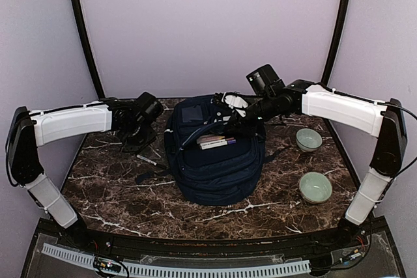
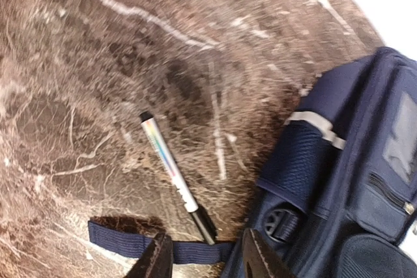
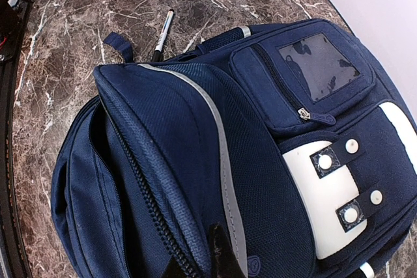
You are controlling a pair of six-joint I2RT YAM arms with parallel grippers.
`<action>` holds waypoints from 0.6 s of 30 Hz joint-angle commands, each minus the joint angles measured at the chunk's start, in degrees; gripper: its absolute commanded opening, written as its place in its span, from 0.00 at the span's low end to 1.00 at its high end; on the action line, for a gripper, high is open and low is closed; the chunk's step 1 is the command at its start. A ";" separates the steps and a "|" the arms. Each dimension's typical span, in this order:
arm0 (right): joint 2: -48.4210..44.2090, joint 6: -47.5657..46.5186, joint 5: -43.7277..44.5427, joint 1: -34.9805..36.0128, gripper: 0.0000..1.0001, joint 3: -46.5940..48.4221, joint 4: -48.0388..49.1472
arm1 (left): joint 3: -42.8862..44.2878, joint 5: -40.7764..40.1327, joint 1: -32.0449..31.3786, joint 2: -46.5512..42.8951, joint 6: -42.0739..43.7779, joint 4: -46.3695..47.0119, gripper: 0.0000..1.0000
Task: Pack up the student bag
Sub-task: Pick up the pen at the center of the board.
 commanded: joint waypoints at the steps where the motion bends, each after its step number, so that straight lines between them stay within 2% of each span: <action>1: -2.01 0.00 -0.95 0.19 0.00 -0.52 3.50 | -1.19 6.59 2.49 0.69 -6.20 -2.75 0.39; 6: -1.72 0.03 -1.33 0.18 0.00 -0.46 3.47 | -4.20 10.03 5.42 0.34 -8.95 2.36 0.39; 18: -1.41 -0.16 -1.17 0.19 0.00 -0.62 3.43 | -2.80 19.95 10.06 6.81 -9.20 3.92 0.33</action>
